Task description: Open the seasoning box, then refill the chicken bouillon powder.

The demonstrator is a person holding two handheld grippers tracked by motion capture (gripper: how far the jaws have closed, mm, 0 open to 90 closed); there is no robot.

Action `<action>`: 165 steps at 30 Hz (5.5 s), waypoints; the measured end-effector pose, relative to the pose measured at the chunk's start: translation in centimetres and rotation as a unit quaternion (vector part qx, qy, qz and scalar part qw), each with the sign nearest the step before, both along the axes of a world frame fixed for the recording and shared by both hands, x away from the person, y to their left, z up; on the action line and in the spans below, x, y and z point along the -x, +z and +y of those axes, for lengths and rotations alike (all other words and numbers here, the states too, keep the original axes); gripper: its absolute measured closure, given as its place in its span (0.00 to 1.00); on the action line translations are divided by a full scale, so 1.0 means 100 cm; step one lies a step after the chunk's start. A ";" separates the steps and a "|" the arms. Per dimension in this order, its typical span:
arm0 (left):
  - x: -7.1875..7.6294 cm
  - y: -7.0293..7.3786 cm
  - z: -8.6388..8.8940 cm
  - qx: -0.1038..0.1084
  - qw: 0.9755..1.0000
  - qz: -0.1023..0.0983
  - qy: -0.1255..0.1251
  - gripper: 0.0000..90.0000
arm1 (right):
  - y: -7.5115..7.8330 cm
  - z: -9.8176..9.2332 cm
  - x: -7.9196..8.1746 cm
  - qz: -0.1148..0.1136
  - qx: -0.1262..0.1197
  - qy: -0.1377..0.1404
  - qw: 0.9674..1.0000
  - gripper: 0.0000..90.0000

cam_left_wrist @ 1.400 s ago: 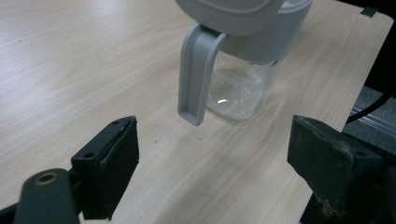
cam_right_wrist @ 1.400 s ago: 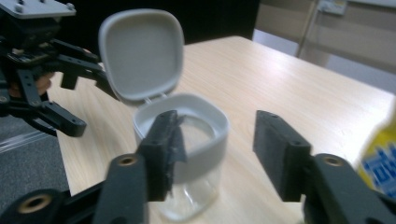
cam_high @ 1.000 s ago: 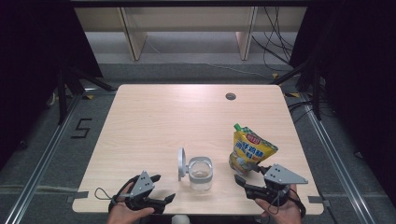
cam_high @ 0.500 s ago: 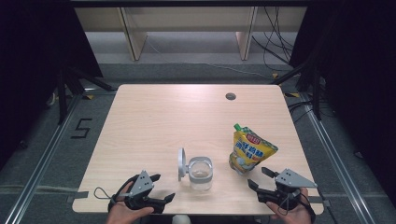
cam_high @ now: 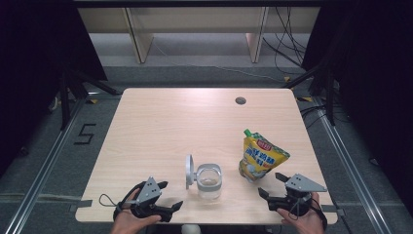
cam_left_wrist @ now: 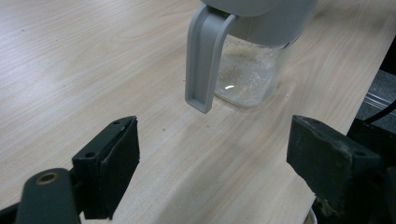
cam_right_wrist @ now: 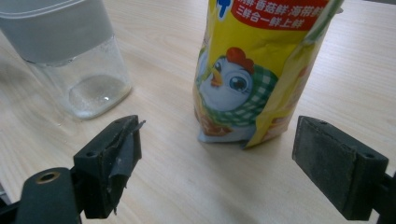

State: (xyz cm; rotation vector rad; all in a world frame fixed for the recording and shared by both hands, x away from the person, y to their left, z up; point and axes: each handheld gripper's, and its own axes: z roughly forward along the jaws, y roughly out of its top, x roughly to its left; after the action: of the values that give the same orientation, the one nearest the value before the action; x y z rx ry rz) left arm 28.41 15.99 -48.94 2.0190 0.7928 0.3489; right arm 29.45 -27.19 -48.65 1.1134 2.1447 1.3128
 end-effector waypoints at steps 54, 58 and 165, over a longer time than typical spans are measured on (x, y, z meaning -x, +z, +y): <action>0.003 -0.003 -0.002 -0.004 1.000 -0.003 0.000 0.19 | -0.027 0.016 -0.052 -0.050 -0.028 -0.007 0.998 0.18; 0.003 -0.003 -0.002 -0.004 1.000 -0.003 0.000 0.19 | -0.029 0.014 -0.060 -0.082 -0.019 0.005 0.996 0.18; 0.000 -0.005 0.004 -0.037 0.999 -0.009 -0.002 0.20 | 0.030 0.076 -0.001 -0.358 0.486 0.132 0.786 0.38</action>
State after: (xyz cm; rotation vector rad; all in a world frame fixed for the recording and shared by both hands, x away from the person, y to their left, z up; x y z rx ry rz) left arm 28.43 16.37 -49.40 2.0823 0.7735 0.3988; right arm 29.53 -19.55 -45.62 -0.1206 1.9150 0.3864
